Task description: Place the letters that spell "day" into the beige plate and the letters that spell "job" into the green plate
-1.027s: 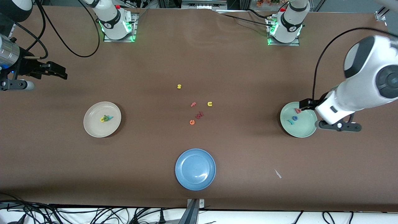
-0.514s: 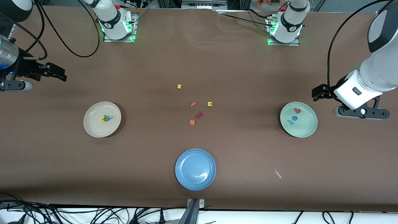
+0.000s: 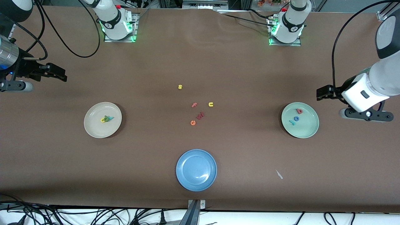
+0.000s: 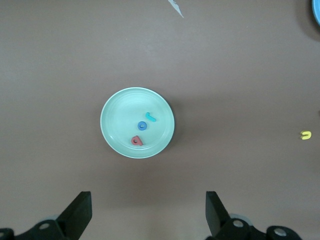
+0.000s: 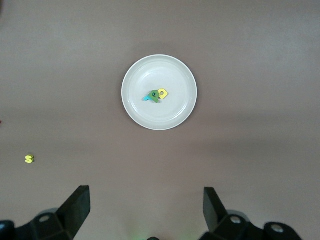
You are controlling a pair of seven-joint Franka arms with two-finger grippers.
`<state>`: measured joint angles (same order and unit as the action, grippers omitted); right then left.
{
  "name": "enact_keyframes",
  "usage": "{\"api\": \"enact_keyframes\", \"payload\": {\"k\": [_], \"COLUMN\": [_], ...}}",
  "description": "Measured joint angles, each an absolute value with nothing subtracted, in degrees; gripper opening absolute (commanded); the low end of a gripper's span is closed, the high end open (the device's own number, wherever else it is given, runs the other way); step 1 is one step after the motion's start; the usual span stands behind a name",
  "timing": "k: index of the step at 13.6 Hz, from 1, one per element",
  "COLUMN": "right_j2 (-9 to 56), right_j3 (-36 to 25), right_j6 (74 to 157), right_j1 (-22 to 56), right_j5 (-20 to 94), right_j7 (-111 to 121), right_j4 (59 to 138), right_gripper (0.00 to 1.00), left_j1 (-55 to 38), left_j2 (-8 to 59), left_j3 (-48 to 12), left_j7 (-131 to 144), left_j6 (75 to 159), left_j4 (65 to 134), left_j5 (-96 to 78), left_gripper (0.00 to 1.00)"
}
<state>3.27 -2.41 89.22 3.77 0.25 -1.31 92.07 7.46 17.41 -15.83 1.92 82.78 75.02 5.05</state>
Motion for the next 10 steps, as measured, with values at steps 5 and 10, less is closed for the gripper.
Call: {"api": "enact_keyframes", "payload": {"k": [5,10], "right_j2": [3.27,3.27], "right_j3": [-2.44,-2.44], "right_j6": [89.15,89.13], "right_j1": [3.75,3.75], "right_j5": [0.25,0.25], "right_j7": [-1.35,-1.37], "right_j4": [92.07,92.07], "right_gripper": [1.0,1.0], "left_j1": [-0.02,-0.62], "left_j2": [7.2,-0.67], "left_j3": [-6.14,-4.65], "left_j7": [1.32,0.97], "left_j6": [91.89,93.75], "left_j4": [89.44,96.79], "left_j5": [2.08,0.4], "left_gripper": [1.0,1.0]}}
